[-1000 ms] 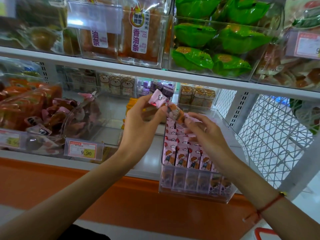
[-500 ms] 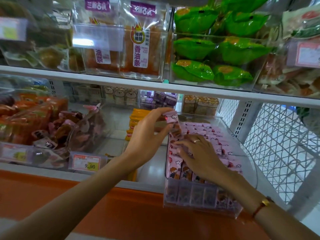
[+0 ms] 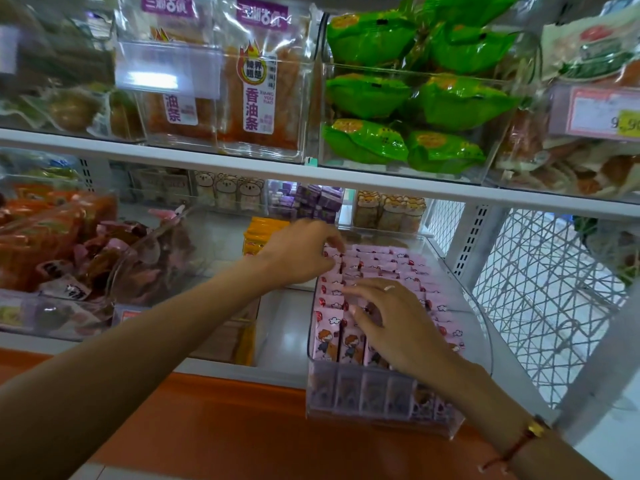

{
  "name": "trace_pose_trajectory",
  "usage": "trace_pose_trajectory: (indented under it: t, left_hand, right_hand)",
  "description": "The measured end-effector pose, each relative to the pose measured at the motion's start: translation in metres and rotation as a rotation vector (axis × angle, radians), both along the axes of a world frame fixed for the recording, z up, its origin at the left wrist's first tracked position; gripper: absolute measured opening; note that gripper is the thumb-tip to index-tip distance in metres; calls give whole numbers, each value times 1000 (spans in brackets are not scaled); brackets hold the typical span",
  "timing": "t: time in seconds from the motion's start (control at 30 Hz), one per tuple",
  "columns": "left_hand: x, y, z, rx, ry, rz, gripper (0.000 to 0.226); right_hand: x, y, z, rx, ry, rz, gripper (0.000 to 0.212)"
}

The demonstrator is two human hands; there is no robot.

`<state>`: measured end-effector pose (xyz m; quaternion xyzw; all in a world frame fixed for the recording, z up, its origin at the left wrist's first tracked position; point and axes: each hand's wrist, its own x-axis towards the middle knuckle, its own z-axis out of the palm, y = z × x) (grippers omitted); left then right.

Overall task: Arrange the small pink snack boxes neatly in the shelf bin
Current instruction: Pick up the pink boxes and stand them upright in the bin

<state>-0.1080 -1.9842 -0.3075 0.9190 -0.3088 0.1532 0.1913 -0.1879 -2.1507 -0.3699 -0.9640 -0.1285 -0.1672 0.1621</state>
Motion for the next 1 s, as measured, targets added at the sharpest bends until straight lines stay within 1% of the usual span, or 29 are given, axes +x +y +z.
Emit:
trace_pose_trajectory:
  t: [0.03,0.1,0.17,0.23,0.27,0.33,0.43,0.5,0.6,0.67,0.7,0.77,0.83,0.93,1.0]
  left_hand:
    - [-1,-1,2,54,-10,-36,26]
    - [-5,-4,6,231,-27,-94,27]
    - [-8,-11,8,444,-46,-90,30]
    - [-10,-20,8,616,-58,-52,30]
    - [-10,-23,8,660,-58,-34,30]
    - [-11,-26,7,649,-50,-12,27]
    - [-13,-21,6,490,-70,4,22]
    - [-14,-13,2,298,-85,31,19]
    - [-21,-2,-6,-191,-32,114,12]
    - [-30,2,-9,-515,8,120,7]
    - [-35,3,-11,-637,14,103,5]
    - [-47,5,-10,-793,-7,51,5]
    - [-60,5,-7,-879,-62,-2,10]
    - [-79,7,2,-991,-130,-80,19]
    - [-90,7,4,-1055,-131,-118,20]
  right_hand:
    - [-1,-1,0,11,3,-4,34]
    - [-3,-4,-1,-14,26,-12,35]
    - [-5,-5,-4,-62,41,-20,38]
    - [-7,-5,-6,-79,37,-28,38]
    - [-7,-5,-7,-77,39,-35,39]
    - [-8,-7,-7,-69,67,-52,40]
    - [-8,-8,-7,-61,99,-60,43]
    - [-8,-7,-7,-75,111,-65,44]
    - [-6,-7,-7,-81,125,-73,44]
    - [-7,-7,-6,-72,135,-68,43]
    - [-8,-7,-5,-73,138,-66,43]
    - [-11,-5,0,-53,115,-60,42]
    - [-14,0,8,64,49,-47,41]
    - [-26,12,29,450,-5,62,45]
    - [-35,23,41,633,-16,180,50]
